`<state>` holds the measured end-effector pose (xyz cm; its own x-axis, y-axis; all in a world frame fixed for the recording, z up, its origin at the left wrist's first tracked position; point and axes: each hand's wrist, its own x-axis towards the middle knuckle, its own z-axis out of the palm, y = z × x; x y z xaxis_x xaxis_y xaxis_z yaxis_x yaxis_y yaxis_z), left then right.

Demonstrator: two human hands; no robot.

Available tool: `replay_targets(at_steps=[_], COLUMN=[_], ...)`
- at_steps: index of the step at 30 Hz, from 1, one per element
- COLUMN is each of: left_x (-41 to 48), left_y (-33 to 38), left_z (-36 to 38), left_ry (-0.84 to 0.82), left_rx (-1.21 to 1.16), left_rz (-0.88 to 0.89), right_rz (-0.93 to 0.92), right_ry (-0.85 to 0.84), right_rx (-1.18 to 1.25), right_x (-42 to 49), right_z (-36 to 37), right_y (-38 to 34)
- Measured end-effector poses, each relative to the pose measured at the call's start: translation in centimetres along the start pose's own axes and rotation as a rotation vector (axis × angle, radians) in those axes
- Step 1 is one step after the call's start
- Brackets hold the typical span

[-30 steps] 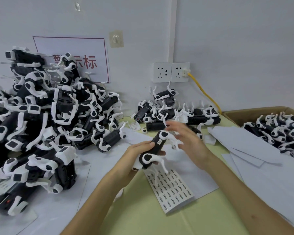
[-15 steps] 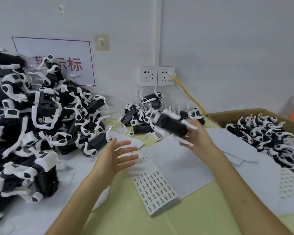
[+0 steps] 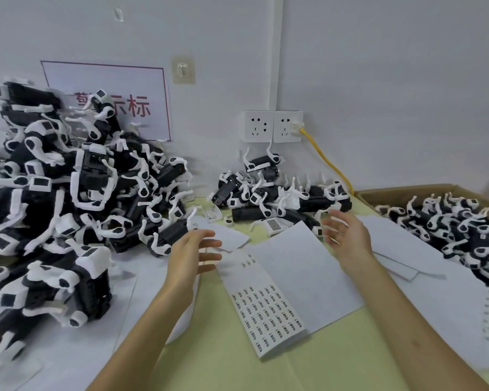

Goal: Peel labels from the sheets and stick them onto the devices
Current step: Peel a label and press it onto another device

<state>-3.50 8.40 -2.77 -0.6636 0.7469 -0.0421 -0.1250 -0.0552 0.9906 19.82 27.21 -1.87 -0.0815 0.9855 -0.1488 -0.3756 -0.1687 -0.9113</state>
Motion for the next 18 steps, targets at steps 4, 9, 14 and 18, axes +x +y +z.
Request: replay_targets(at_steps=[4, 9, 14, 18], left_x=[0.8, 1.7, 2.3, 2.6], left_y=[-0.2, -0.3, -0.4, -0.7], left_z=[-0.9, -2.0, -3.1, -3.3], left_ry=[0.054, 0.26, 0.648, 0.539], left_rx=[-0.105, -0.343, -0.177, -0.047], left_rz=[-0.037, -0.08, 0.228, 0.051], right_rz=[-0.295, -0.606, -0.679, -0.666], right_ry=[-0.13, -0.371, -0.444, -0.452], right_rx=[-0.432, -0.82, -0.817, -0.773], right_x=[-1.5, -4.4, -5.8, -5.6], right_z=[1.8, 3.7, 4.3, 4.2], right_y=[1.8, 4.8, 6.6, 6.5])
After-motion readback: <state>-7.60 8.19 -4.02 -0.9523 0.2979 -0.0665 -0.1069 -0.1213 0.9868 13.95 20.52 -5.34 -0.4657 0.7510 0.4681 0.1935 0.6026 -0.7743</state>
